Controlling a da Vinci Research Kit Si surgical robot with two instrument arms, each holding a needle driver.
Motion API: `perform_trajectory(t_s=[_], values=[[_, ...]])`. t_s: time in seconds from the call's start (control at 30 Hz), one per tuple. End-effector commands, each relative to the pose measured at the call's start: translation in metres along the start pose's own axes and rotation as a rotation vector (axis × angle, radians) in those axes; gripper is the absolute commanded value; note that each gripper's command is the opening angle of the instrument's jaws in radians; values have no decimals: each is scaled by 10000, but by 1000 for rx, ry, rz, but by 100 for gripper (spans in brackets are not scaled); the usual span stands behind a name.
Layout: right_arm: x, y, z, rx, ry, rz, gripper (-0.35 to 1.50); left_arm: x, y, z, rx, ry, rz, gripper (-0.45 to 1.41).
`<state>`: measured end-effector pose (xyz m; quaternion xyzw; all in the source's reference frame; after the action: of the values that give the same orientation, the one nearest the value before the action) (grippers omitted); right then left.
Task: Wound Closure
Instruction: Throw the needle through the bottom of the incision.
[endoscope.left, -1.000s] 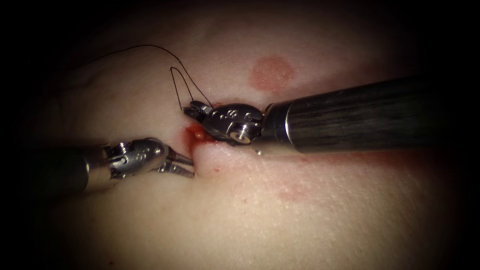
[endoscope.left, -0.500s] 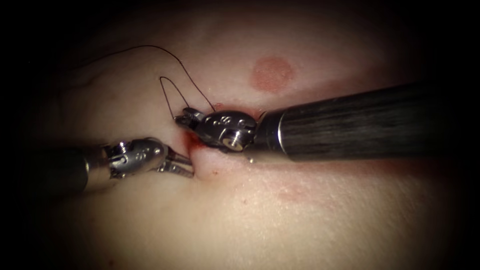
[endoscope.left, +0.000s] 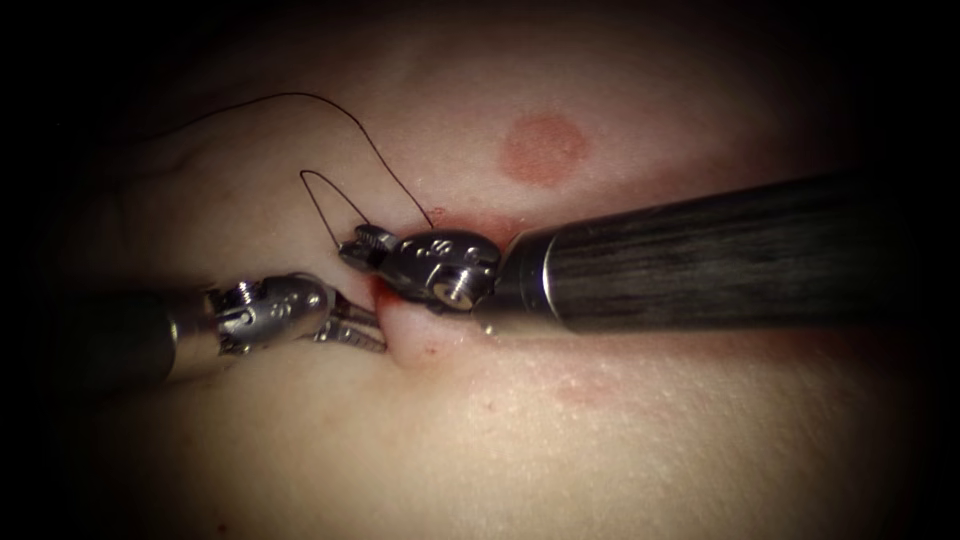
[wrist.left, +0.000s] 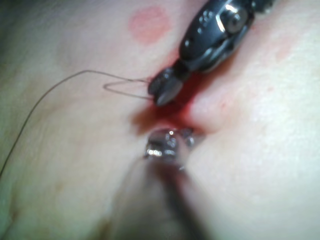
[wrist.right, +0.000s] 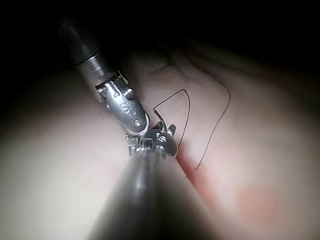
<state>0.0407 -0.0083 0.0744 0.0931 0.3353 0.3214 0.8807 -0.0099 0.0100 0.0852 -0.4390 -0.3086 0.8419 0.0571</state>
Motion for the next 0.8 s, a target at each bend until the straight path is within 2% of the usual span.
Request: perform_trajectory(t_s=[0.03,0.53,0.8], values=[[-2,0,5,3,-5,1,-35,-3,-2,8,-3,0,1,-16],[-10,16,-7,-27,-17,-4,-35,-3,-1,9,-2,0,1,-16],[-10,21,-9,13,-54,9,-35,-2,-2,10,0,0,0,-15]])
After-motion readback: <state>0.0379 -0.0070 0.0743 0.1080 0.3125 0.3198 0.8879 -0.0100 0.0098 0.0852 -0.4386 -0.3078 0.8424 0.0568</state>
